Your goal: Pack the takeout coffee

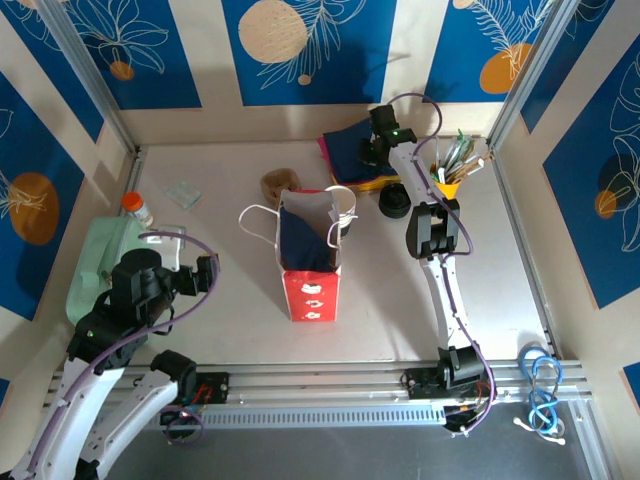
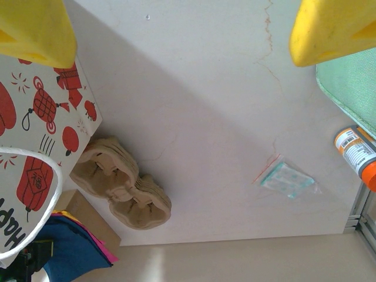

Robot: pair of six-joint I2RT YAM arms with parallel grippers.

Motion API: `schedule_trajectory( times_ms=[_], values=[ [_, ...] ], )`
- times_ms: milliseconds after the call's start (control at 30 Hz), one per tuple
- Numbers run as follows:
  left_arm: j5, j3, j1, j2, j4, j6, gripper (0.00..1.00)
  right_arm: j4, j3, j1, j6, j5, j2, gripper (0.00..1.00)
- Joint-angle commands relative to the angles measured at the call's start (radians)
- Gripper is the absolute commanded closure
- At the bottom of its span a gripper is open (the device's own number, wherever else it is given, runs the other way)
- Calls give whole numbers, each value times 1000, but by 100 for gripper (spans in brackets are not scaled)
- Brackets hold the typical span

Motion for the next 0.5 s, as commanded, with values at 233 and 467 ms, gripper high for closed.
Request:
schedule_trajectory(
  times_ms=[233, 467],
  values=[
    [-13, -5, 7, -10, 1, 12, 7, -2, 37, -14, 45, -73, -103, 84],
    [-9, -5, 7, -10, 1, 12, 7, -9, 44, -17, 54, -88, -174, 91]
  ],
)
